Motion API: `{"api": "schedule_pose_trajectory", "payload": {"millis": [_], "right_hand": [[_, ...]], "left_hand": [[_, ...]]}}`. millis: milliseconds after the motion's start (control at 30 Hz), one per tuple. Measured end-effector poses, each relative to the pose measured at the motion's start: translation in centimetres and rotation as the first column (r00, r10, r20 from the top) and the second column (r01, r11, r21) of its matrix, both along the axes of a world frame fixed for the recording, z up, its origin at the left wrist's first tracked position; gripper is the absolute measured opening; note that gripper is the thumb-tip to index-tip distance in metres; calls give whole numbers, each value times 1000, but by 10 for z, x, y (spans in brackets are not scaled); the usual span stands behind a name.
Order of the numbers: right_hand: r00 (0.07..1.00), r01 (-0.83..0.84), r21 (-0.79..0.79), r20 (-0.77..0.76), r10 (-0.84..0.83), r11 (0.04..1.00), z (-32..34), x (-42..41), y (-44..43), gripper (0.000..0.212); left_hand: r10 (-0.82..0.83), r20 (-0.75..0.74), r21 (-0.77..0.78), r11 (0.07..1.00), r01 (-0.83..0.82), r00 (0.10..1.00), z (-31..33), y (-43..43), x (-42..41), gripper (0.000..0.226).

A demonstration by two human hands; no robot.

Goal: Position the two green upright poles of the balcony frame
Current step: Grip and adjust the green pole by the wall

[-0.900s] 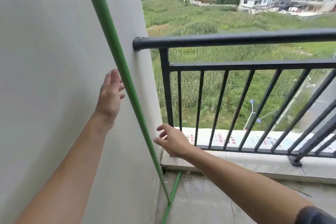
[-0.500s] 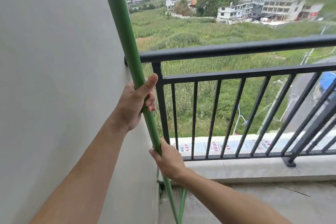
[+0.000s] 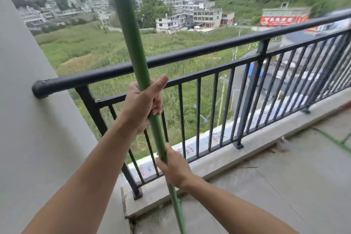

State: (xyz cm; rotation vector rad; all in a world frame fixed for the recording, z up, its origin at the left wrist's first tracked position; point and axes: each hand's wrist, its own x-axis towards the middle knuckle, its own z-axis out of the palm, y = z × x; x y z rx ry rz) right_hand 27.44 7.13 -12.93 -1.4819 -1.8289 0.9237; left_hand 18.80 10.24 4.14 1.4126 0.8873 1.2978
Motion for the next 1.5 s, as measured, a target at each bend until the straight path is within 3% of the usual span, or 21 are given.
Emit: {"api": "schedule_pose_trajectory", "payload": {"millis": [567, 833, 1067, 1500], "right_hand": [[955, 294, 6, 43, -294, 956, -12, 280, 9, 15], [853, 522, -24, 15, -522, 853, -8, 393, -1, 13], [754, 657, -39, 30, -656, 753, -3, 462, 19, 10], [635, 773, -21, 44, -772, 634, -1, 532, 131, 15]], "left_hand": [[-300, -35, -55, 953, 298, 953, -4, 26, 283, 44], [-488, -58, -73, 872, 483, 871, -6, 34, 412, 42], [-615, -58, -51, 789, 613, 786, -5, 68, 495, 41], [-674, -118, -26, 736, 676, 729, -1, 180, 576, 42]]}}
